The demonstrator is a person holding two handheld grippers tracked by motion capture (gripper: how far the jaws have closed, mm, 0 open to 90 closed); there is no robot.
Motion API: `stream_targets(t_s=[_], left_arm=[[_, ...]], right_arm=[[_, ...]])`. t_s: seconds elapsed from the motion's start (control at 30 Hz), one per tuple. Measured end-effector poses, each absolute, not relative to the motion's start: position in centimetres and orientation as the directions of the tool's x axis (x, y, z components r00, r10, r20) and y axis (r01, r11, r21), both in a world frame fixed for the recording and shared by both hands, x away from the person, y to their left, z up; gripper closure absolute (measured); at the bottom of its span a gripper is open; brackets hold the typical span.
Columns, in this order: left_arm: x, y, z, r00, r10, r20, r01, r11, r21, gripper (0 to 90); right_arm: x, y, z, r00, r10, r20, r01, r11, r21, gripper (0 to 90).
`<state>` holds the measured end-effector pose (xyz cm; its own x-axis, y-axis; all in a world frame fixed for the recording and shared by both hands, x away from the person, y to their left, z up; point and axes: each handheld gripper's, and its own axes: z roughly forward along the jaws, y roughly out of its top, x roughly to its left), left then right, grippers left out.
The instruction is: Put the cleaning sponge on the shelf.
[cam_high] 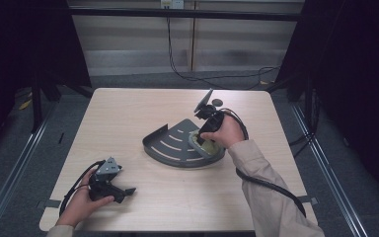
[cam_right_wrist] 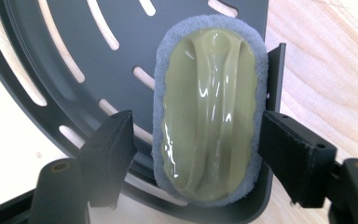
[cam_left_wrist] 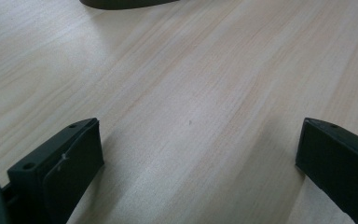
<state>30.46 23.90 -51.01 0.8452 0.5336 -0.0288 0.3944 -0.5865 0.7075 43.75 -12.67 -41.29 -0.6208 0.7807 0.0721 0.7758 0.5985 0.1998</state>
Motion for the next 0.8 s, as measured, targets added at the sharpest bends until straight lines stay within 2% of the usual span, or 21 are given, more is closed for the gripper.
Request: stream_targets(t_s=[0.8], left_arm=[[30.4, 23.9, -51.0, 0.846, 0.534, -0.018, 0.39, -0.593, 0.705, 0.1]], right_arm=[[41.5, -15.3, -39.9, -0.659, 0.748, 0.077, 0.745, 0.634, 0.209, 19.1]])
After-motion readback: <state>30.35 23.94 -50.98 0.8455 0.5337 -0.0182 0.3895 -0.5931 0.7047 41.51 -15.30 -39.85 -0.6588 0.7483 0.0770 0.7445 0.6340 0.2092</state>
